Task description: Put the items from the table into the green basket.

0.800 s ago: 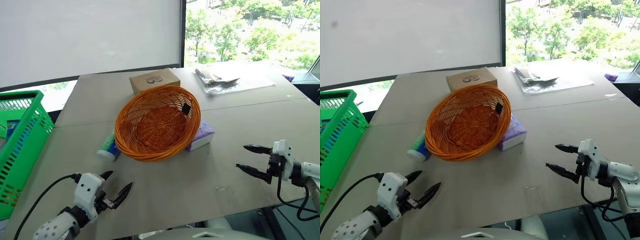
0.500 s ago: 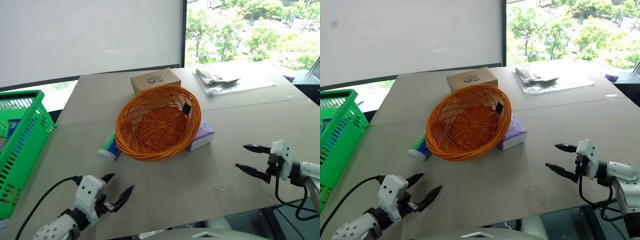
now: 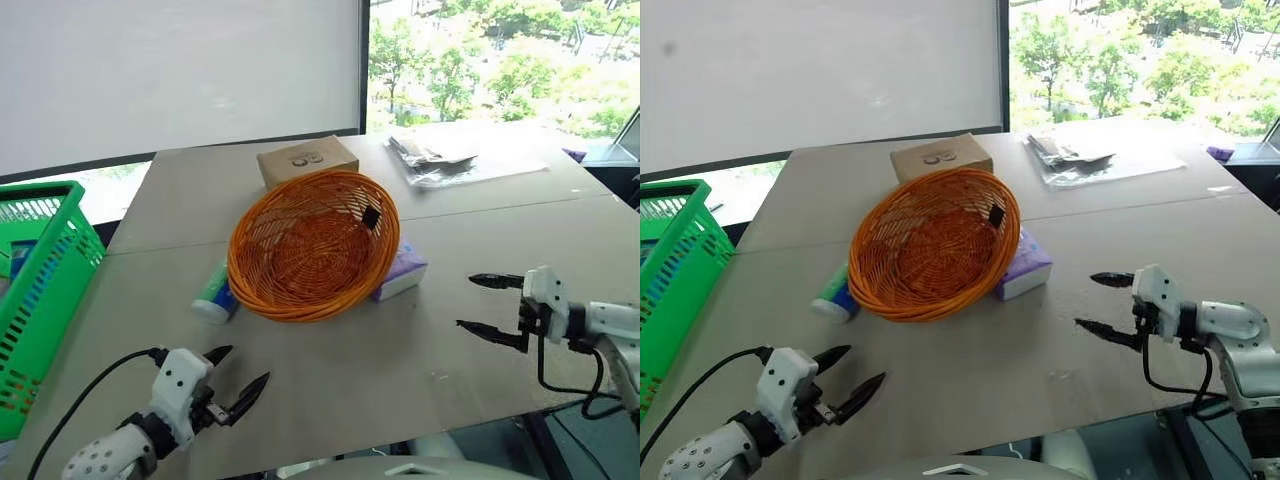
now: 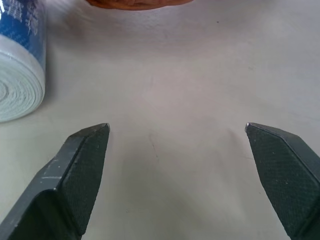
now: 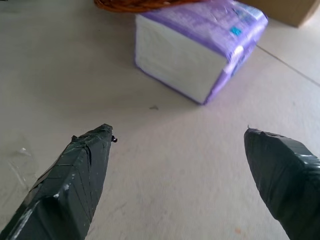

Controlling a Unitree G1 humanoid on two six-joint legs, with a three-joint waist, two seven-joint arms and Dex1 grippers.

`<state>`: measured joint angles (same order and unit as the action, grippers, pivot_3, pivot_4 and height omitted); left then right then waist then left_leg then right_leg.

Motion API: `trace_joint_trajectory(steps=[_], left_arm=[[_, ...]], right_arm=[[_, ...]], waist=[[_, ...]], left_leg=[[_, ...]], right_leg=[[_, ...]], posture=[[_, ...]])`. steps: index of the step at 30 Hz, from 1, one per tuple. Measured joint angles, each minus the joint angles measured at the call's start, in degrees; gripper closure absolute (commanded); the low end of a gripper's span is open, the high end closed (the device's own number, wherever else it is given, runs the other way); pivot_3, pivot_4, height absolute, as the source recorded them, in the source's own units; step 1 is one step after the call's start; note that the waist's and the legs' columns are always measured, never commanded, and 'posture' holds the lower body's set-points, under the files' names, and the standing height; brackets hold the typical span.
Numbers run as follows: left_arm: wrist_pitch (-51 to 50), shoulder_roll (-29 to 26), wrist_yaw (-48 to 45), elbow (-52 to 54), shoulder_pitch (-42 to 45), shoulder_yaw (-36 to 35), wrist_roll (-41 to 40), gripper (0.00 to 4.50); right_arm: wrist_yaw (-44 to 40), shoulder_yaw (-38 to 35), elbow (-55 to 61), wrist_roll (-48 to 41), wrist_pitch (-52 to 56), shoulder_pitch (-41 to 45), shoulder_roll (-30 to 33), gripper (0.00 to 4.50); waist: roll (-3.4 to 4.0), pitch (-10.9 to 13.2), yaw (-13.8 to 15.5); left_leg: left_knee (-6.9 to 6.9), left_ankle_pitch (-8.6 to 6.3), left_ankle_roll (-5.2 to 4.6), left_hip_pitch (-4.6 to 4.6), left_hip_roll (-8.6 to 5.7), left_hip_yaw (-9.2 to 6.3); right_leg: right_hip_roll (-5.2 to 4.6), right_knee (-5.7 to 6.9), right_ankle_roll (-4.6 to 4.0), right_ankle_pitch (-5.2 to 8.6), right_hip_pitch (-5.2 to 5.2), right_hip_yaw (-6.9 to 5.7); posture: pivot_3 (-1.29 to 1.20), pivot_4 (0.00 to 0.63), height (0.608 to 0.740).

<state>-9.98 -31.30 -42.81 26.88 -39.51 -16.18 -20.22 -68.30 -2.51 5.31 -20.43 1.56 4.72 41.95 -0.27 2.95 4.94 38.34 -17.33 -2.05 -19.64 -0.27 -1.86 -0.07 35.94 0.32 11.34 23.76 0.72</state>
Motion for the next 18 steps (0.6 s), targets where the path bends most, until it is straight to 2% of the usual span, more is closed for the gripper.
trace_joint_trajectory(steps=[6, 12, 14, 18], left_arm=[[-2.4, -3.9, -5.2, 4.8, -1.0, -8.2, -9.1, 0.04], [-6.2, -8.3, -9.6, 10.3, -2.3, -14.5, -16.0, 0.04], [-7.2, -8.9, -12.3, 12.5, -5.8, -18.4, -18.8, 0.04], [-7.2, -7.0, -13.1, 16.3, -9.3, -22.0, -19.8, 0.04]], right_arm=[[-0.7, 5.4, 12.4, -1.8, 4.2, 13.3, -0.3, 0.0], [-3.8, 14.0, 12.3, 1.0, 2.1, 20.4, -3.5, 0.0], [-6.6, 21.0, 4.1, 8.8, -6.1, 26.4, -6.4, 0.0], [-6.8, 27.2, -6.0, 17.3, -15.8, 31.1, -9.3, 0.0]], waist=[[-0.19, 0.0, 0.4], [-0.23, 0.0, 1.6], [-0.4, 0.0, 1.7], [-0.35, 0.0, 2.8]], left_leg=[[0.01, 0.0, 0.01, -0.02, 0.05, -0.21], [0.01, -0.01, 0.01, -0.11, -0.07, -0.15], [0.0, -0.01, 0.02, -0.04, 0.04, 0.04], [0.02, 0.0, 0.03, -0.05, 0.03, -0.15]], right_leg=[[-0.04, -0.03, -0.01, 0.0, 0.21, -0.24], [-0.15, -0.1, 0.0, 0.0, 0.24, -0.19], [-0.16, -0.06, 0.0, 0.0, 0.23, -0.11], [-0.1, -0.04, -0.01, 0.0, 0.24, -0.28]], posture=[[0.25, 0.001, 0.74], [0.32, 0.0, 0.74], [0.33, 0.0, 0.74], [0.41, 0.0, 0.74]])
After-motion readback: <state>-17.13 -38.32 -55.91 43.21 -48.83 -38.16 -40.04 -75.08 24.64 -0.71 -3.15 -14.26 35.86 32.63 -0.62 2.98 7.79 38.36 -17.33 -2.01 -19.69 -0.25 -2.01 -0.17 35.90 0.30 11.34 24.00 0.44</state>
